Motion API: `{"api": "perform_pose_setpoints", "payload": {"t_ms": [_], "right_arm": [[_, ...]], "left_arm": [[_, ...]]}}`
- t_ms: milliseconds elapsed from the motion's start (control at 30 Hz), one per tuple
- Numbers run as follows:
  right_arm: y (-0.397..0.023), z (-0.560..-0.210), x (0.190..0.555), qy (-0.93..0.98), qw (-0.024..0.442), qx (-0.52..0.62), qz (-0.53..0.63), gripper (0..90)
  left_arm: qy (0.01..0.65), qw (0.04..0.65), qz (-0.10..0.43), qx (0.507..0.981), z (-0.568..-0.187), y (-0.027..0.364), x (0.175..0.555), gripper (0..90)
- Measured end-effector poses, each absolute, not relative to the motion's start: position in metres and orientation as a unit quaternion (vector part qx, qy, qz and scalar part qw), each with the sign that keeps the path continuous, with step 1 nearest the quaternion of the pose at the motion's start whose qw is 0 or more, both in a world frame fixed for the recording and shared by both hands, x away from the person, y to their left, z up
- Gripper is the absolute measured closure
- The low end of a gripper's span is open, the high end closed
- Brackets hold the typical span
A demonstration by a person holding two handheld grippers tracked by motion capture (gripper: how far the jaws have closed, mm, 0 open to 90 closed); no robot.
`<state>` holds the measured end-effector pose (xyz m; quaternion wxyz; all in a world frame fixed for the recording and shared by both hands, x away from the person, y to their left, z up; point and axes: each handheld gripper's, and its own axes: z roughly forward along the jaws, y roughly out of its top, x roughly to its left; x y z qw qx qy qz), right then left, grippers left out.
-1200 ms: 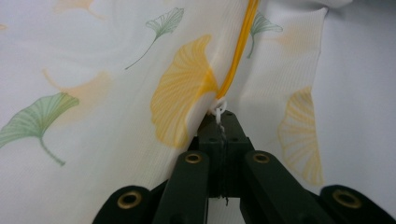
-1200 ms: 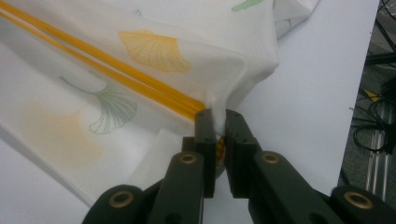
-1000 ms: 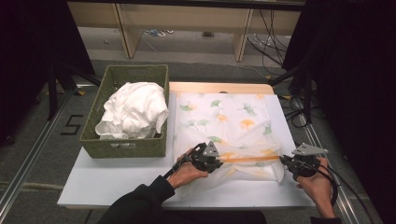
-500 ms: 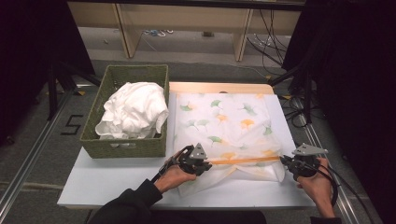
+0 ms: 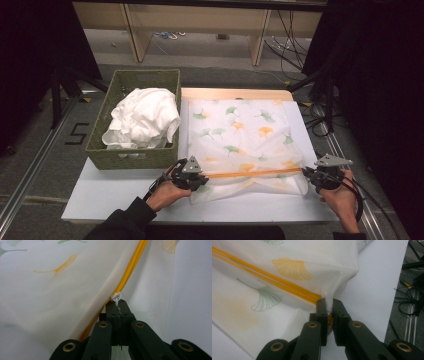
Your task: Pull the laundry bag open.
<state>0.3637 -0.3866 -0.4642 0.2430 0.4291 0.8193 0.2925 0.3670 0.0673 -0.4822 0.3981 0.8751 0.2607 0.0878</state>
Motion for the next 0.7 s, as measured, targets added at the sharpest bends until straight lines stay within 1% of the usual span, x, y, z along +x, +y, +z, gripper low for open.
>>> {"api": "perform_pose_setpoints", "payload": {"t_ms": [133, 267, 300, 467, 500, 633, 700], "right_arm": [[-0.385, -0.463, 0.361, 0.811, 0.231, 0.451, 0.291, 85.7], [-0.386, -0.464, 0.362, 0.814, 0.237, 0.444, 0.29, 85.7], [-0.388, -0.465, 0.364, 0.82, 0.245, 0.427, 0.29, 85.7], [-0.39, -0.466, 0.364, 0.819, 0.242, 0.432, 0.291, 85.7], [-0.39, -0.466, 0.364, 0.818, 0.239, 0.436, 0.29, 85.7], [-0.387, -0.467, 0.364, 0.816, 0.235, 0.441, 0.291, 85.7], [-0.385, -0.466, 0.363, 0.811, 0.219, 0.459, 0.288, 85.6]], "left_arm": [[0.265, 0.4, 0.09, 0.873, -0.481, 0.075, 0.365, 89.2], [0.27, 0.394, 0.092, 0.874, -0.481, 0.081, 0.363, 89.2], [0.273, 0.396, 0.095, 0.872, -0.482, 0.086, 0.363, 89.2], [0.283, 0.392, 0.1, 0.87, -0.482, 0.098, 0.361, 89.3], [0.294, 0.392, 0.105, 0.865, -0.482, 0.105, 0.36, 89.2], [0.298, 0.398, 0.105, 0.861, -0.481, 0.108, 0.36, 89.2], [0.3, 0.399, 0.105, 0.86, -0.481, 0.108, 0.36, 89.1]]}}
